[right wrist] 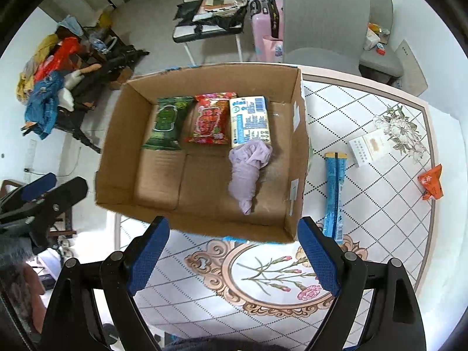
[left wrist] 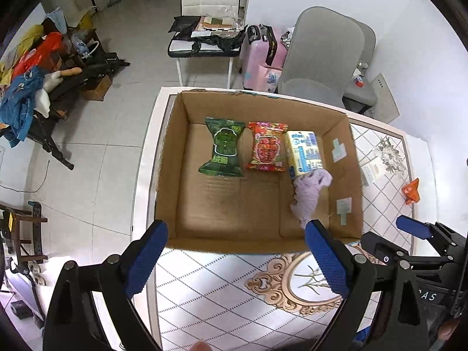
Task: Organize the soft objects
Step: 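Grasp the white card box with left tool while right tool grasps orange bag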
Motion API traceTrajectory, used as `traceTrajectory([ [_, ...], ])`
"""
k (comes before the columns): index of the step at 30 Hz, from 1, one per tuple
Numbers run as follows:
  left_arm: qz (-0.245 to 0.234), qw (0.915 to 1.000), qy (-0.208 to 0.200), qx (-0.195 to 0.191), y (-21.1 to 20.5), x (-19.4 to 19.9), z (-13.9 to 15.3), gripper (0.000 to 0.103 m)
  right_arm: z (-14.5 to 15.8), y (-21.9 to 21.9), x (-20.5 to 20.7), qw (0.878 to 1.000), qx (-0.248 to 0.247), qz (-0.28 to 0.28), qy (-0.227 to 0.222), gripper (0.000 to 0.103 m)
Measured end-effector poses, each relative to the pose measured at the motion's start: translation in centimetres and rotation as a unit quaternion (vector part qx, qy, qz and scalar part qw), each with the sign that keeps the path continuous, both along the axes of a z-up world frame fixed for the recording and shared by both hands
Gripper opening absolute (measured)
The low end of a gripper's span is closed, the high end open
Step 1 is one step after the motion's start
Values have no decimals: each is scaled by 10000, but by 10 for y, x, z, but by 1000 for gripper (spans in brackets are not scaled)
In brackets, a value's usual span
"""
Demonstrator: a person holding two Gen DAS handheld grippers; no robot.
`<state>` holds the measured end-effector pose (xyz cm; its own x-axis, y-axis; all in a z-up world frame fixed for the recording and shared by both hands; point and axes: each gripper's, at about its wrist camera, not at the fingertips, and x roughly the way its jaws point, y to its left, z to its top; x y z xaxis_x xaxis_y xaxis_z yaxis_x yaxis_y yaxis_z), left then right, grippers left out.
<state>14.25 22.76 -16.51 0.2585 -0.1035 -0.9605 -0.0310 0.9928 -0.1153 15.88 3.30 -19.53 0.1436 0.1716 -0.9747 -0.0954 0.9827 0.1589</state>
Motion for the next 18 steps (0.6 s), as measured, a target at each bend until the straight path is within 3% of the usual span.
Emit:
traceTrajectory([
  [4, -121, 9998, -140, 29, -26, -6, 17, 96, 14, -21, -7, 9997, 212, -81, -98, 91],
  [8, -516, 9981, -328, 48, -77, -1, 37, 96, 25, -67, -10, 9985, 336, -401, -131, 91],
  [13, -1302, 9905, -389, 198, -162, 24, 40, 96, 28, -164, -13, 9935, 247, -1110, -85, 91],
  [18, -2116, 9768, -10, 317, -268, 66, 6, 96, 9, -292, -12, 9798, -225, -1986, 94, 91],
])
